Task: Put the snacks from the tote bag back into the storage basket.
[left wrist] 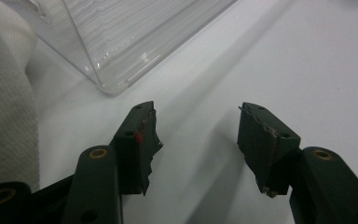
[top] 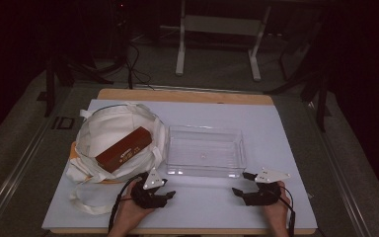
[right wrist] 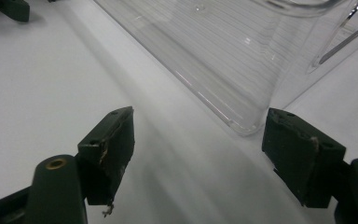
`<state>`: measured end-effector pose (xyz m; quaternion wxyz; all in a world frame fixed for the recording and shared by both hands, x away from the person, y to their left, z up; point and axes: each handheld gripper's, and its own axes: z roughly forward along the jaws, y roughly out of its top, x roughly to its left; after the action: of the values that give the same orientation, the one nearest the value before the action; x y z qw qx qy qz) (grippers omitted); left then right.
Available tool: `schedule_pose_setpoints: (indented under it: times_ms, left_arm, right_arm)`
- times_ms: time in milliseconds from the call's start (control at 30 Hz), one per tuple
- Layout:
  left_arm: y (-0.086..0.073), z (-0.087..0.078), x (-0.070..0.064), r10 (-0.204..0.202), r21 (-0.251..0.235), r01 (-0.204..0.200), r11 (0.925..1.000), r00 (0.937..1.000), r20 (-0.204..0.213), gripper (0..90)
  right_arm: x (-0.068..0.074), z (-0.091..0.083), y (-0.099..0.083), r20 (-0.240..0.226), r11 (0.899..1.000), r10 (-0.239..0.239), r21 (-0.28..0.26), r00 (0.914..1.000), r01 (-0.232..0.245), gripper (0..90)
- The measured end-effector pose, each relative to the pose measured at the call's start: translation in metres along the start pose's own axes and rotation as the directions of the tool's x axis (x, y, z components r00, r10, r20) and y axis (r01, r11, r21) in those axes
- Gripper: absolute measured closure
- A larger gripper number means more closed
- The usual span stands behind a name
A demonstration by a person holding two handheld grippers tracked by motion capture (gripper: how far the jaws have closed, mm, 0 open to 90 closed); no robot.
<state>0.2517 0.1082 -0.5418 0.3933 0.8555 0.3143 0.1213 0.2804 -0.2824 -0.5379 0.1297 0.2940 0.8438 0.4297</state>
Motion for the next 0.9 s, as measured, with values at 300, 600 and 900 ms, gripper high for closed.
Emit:
schedule_pose_setpoints:
  times_ms: [300, 600, 900]
  left_arm:
    - [0.0001, 0.0003, -0.0013, 0.009, 0.003, -0.009, 1.0, 1.0, -0.003, 45.8]
    - [0.0, 0.0002, -0.0008, 0.006, 0.001, -0.006, 1.0, 1.0, 0.001, 45.7]
    - [0.0015, -0.0034, -0.0027, 0.027, 0.017, -0.027, 0.9995, 0.9993, 0.025, 46.3]
  right_arm:
    - [0.0004, -0.0005, -0.0004, -0.006, 1.0, -0.01, -0.008, 0.9999, 0.01, 21.2]
    - [0.002, -0.0013, -0.0007, -0.008, 1.0, -0.027, -0.013, 0.9996, 0.027, 21.2]
    - [0.0028, -0.0026, -0.0013, -0.002, 0.999, -0.033, -0.03, 0.9995, 0.033, 21.2]
